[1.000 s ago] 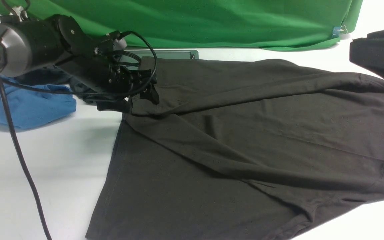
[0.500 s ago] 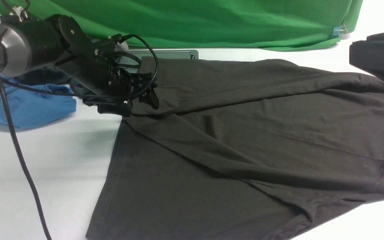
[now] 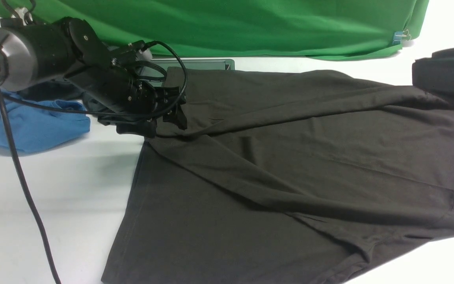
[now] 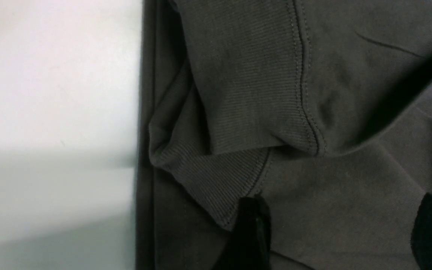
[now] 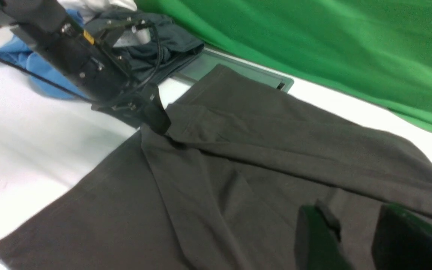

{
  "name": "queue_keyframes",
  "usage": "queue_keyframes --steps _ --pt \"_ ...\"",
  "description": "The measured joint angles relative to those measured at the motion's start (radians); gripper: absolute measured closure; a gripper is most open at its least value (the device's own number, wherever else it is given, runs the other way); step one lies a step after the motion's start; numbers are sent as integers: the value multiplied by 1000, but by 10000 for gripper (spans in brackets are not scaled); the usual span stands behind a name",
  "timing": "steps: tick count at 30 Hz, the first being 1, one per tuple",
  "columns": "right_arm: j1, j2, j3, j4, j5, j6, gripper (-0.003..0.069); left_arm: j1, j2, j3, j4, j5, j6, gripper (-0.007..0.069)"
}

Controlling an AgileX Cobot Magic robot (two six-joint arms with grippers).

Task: Fold a long-sleeved shirt on a white desktop.
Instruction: 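Grasp the near edge of the shirt at its hem and shoulder corners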

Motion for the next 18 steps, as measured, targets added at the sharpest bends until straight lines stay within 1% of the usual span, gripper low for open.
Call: queue_keyframes --steps 1,3,4,5,6,10,12,13,14,16,17,18 --pt "0 0 0 0 4 0 434 0 0 0 0 0 0 146" --pt "0 0 0 0 6 0 444 0 0 0 0 0 1 185" --pt "0 0 0 0 6 0 452 0 0 0 0 0 9 249" --pt "0 0 0 0 6 0 454 0 0 0 0 0 16 284" --pt "0 0 0 0 6 0 456 0 0 0 0 0 23 342" --pt "0 0 0 0 7 0 459 0 0 0 0 0 26 533" --pt "0 0 0 0 11 0 464 0 0 0 0 0 27 582" --pt "0 0 0 0 11 0 471 0 0 0 0 0 27 589" --pt "0 0 0 0 14 0 516 0 0 0 0 0 27 606" --pt "0 0 0 0 17 0 589 0 0 0 0 0 27 606" --pt "0 0 0 0 18 0 589 0 0 0 0 0 27 606" --pt "0 0 0 0 21 0 622 0 0 0 0 0 27 606"
